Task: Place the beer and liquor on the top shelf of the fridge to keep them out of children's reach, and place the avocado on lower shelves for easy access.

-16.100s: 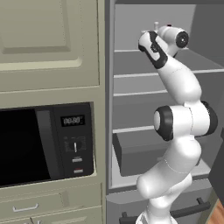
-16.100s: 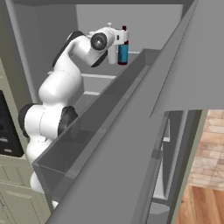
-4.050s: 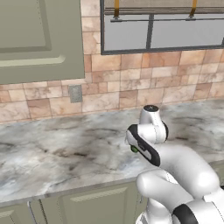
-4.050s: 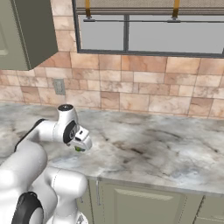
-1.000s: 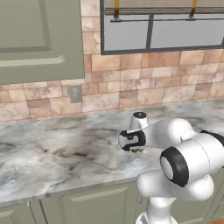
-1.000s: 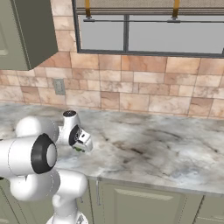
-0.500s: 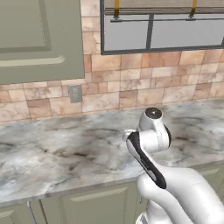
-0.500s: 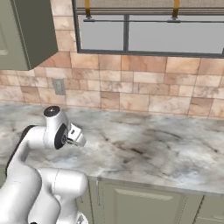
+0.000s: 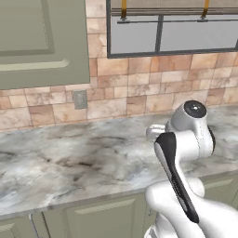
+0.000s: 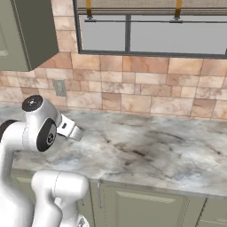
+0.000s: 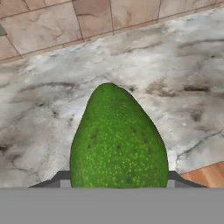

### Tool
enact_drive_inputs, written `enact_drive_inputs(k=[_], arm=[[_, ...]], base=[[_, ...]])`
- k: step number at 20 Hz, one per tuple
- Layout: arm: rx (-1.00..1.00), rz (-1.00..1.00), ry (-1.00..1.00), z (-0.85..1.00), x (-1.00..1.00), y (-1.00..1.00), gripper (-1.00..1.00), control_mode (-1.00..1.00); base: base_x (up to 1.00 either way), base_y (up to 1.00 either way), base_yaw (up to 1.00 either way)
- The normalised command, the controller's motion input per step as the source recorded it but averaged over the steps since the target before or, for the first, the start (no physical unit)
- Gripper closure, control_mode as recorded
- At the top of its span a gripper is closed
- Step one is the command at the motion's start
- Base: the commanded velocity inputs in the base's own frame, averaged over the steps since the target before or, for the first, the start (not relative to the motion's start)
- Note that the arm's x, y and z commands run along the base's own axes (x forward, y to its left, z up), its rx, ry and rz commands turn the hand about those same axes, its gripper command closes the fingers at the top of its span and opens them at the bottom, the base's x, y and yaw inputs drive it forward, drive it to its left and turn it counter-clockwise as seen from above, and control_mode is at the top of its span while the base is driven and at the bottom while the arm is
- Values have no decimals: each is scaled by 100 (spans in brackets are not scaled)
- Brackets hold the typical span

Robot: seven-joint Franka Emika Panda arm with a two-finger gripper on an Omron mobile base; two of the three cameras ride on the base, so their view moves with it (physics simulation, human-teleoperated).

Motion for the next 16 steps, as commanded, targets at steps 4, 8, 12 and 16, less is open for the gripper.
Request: enact_drive_inputs(k=[4,8,12,16], arm=[[0,-2,-10,91,-63,-4,100,-100],[-1,0,-10,60,-56,0,100,-100],[0,0,-9,52,-49,-4,100,-100],[0,0,-12,41,-61,-4,100,-100]], base=[[0,0,0],[0,0,0],[0,0,0],[0,0,0]])
